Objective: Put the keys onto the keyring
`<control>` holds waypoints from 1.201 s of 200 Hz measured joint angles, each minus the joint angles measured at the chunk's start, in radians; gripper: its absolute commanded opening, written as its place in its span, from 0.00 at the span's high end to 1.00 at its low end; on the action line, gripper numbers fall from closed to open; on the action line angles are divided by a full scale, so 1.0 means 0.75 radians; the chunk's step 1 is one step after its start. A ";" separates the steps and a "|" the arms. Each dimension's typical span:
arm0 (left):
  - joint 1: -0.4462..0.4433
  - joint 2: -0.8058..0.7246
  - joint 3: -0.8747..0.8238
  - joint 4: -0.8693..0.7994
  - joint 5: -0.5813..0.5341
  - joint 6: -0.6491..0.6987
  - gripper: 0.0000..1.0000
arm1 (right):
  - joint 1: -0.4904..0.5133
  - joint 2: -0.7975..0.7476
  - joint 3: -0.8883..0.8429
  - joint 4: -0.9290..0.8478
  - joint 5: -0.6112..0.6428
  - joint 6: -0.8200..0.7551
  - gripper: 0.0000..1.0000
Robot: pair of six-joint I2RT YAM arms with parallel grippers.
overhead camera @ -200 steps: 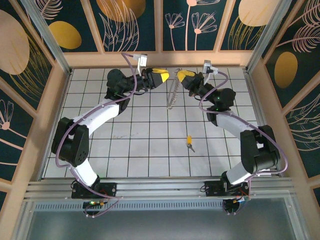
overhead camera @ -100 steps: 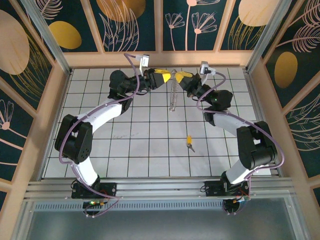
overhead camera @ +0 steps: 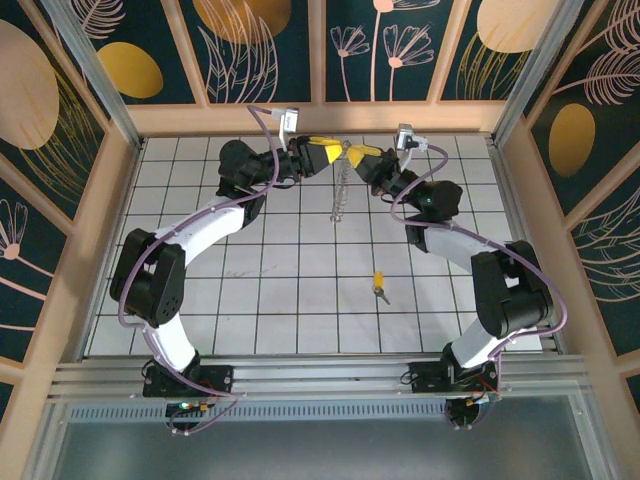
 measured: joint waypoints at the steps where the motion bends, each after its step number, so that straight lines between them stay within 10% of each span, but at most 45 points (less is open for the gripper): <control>1: 0.000 0.000 0.000 0.001 0.001 0.000 0.70 | 0.000 0.000 0.000 0.000 0.001 0.000 1.00; 240: -0.014 0.001 -0.045 0.040 0.005 -0.005 0.83 | 0.000 0.004 0.001 -0.001 0.014 0.000 1.00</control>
